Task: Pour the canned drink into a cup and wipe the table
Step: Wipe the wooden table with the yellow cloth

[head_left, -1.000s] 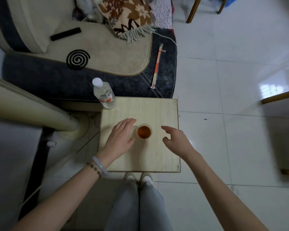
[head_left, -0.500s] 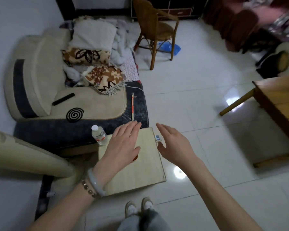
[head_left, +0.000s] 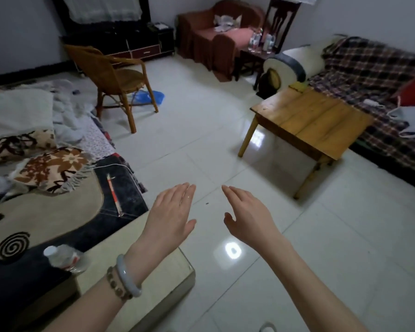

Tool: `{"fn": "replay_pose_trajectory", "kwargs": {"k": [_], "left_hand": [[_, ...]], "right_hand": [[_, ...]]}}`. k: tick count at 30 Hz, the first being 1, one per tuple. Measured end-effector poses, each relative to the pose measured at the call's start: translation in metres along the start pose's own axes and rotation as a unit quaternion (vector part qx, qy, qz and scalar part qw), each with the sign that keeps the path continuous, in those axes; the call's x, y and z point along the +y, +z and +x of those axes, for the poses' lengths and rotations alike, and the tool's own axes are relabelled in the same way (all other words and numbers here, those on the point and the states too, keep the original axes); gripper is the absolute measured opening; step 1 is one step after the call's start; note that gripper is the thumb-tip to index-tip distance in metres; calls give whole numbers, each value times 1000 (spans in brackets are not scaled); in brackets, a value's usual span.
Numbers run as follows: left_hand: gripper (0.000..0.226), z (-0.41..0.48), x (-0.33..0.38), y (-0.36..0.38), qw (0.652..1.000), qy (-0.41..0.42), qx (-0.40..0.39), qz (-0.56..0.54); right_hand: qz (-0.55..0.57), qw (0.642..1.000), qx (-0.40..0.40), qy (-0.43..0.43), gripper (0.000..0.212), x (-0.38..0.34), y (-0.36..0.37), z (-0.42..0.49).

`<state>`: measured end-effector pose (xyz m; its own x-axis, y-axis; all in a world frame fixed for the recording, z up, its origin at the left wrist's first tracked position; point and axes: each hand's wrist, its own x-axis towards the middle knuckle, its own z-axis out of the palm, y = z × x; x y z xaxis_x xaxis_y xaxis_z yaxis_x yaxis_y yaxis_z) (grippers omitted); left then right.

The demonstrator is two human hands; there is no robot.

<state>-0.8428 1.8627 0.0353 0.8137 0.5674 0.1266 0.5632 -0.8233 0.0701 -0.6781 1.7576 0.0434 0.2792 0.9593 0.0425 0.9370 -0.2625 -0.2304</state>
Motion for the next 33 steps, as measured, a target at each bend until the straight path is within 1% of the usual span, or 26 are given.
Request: {"fn": "replay_pose_trajectory", "kwargs": {"k": [4,8,13,19,22,27,33], "left_hand": [[75,33,55,6,999,38,-5,-9],[77,64,127,12,997,71,-5,-16],[77,99,218,19,995,93,24,-39],[76,144,313,31,992,114,29,-54],[75,167,350,38,990,129,25,-60],[75,210,393,55,986,155,14,-52],[75,290,442,84,980,189,4,-58]], "right_hand": [[0,999,13,42,62,60,-18,-28],[-9,997,24,67,61,129,-37,-57],[-20,996,32,77,60,214,-62,-89],[-21,994,53,90,60,306,-86,-118],[-21,992,61,110,61,347,-95,-130],[-22,987,65,144,62,400,-100,-134],[-15,980,70,184,61,479,-104,-116]]}}
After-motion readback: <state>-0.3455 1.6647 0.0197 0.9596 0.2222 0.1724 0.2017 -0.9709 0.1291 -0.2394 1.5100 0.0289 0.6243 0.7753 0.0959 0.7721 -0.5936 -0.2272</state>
